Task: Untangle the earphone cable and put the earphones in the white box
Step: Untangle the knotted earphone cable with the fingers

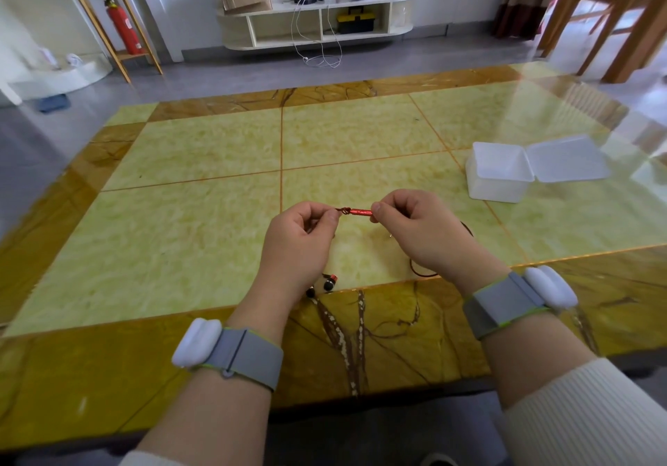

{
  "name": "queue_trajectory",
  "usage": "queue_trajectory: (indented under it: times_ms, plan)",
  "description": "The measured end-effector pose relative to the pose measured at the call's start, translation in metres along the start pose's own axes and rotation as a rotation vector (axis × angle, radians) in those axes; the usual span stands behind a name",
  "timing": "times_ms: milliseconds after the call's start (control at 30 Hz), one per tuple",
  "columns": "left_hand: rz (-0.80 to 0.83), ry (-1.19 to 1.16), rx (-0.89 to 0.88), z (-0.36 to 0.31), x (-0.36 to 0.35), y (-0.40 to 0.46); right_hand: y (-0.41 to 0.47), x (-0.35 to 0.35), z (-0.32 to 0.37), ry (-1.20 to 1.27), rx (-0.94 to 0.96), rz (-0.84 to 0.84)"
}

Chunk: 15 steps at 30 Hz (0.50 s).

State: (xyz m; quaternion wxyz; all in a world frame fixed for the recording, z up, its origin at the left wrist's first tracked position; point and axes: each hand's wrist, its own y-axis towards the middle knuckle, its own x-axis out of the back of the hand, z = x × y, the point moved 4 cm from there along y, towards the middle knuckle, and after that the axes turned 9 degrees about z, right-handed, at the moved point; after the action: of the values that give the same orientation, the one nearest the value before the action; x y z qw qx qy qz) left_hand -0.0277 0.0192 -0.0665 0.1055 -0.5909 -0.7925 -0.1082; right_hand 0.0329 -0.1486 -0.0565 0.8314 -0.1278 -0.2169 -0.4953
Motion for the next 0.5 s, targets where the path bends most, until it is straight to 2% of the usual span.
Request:
queue_trajectory:
  times_ms: [200, 400, 500]
  plan:
    - [0.029, -0.012, -0.001, -0.002, -0.004, -0.001, 0.0, -0.001, -0.002, -0.015, -0.025, 0.031]
    - [0.048, 0.011, -0.023, -0.004, -0.006, -0.003, 0.0, -0.011, 0.002, 0.027, 0.087, 0.118]
    - [-0.039, 0.138, -0.112, -0.005, -0.002, -0.003, 0.001, -0.01, -0.001, 0.027, 0.098, 0.085]
